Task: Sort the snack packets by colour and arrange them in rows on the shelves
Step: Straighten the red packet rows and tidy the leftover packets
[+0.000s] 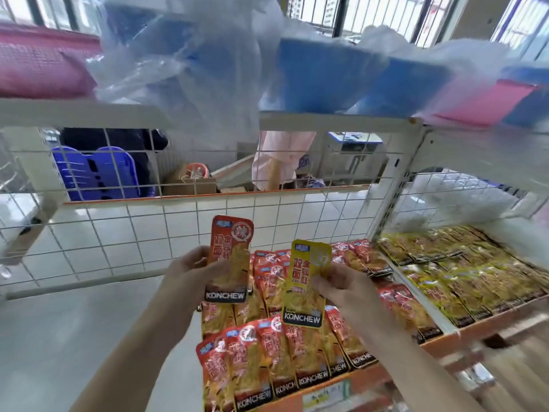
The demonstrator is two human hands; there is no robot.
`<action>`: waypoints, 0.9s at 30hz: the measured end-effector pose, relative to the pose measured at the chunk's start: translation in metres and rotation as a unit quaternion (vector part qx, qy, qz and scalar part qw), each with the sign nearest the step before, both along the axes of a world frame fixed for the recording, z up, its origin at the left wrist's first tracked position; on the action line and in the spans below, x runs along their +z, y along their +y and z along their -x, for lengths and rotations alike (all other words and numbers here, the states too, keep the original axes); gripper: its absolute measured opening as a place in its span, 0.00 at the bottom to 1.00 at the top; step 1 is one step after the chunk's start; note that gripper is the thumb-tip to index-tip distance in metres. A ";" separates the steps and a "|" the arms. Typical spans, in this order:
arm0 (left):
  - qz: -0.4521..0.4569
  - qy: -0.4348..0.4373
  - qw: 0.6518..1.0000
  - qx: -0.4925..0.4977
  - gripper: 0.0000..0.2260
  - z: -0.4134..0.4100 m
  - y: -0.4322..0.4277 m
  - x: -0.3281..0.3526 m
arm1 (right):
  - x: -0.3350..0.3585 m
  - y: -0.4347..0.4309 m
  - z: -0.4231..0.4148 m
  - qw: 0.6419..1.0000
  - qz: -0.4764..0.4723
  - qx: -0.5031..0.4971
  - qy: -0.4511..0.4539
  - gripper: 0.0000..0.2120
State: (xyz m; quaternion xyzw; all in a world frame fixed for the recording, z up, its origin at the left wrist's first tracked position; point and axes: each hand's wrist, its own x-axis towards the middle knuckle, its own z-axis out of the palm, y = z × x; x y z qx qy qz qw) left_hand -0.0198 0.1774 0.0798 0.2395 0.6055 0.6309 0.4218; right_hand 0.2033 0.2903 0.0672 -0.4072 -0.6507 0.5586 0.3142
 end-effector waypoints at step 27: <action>0.047 0.086 0.989 0.113 0.07 -0.338 0.085 -0.032 | -0.030 0.128 -0.296 0.999 0.021 0.048 -0.010 0.04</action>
